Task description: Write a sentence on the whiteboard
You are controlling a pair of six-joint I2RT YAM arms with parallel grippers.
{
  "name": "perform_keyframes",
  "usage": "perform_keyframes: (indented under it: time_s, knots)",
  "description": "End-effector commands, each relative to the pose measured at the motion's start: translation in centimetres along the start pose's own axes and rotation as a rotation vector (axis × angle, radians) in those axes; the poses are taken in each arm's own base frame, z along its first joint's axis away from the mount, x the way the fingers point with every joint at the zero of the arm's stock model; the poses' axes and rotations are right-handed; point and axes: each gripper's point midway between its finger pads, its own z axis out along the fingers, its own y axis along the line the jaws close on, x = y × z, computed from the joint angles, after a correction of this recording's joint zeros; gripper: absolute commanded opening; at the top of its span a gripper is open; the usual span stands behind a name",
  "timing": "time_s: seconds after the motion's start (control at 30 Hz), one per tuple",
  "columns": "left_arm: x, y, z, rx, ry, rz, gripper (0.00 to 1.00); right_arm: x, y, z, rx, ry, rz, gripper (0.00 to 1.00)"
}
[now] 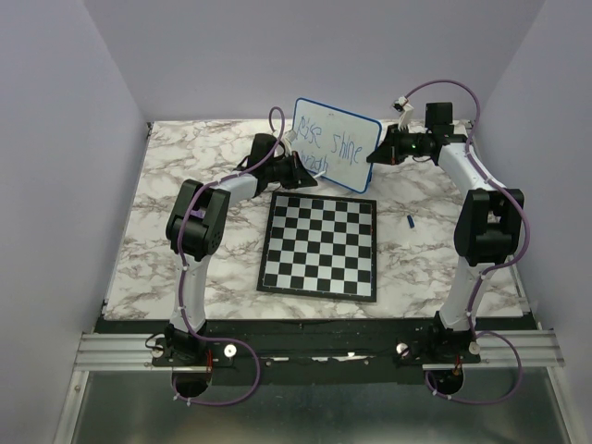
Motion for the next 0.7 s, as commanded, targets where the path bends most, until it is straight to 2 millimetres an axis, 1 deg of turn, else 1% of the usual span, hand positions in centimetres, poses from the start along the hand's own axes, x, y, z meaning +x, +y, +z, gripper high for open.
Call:
perform_keyframes:
  time_s: [0.0,0.23,0.37,0.53,0.67]
  knots:
    - [0.8,-0.3,0.2,0.011,0.037,-0.001,0.0,0.6,0.6,0.4,-0.044,0.011,0.015,0.0]
    - [0.6,-0.6,-0.2,0.013,0.021,0.005,0.0,0.4,0.7,0.3,-0.044,0.008,0.011,0.0]
    - [-0.1,-1.8,-0.9,0.033,-0.01,0.026,0.0,0.5,0.7,0.3,-0.046,0.009,0.014,0.0]
    - [-1.1,-4.1,-2.5,0.072,-0.058,0.061,0.0,0.5,0.7,0.3,-0.044,0.01,0.014,0.0]
    - [-1.2,-4.8,-3.7,0.086,-0.093,0.073,0.0,0.5,0.6,0.4,-0.043,0.01,0.014,0.0]
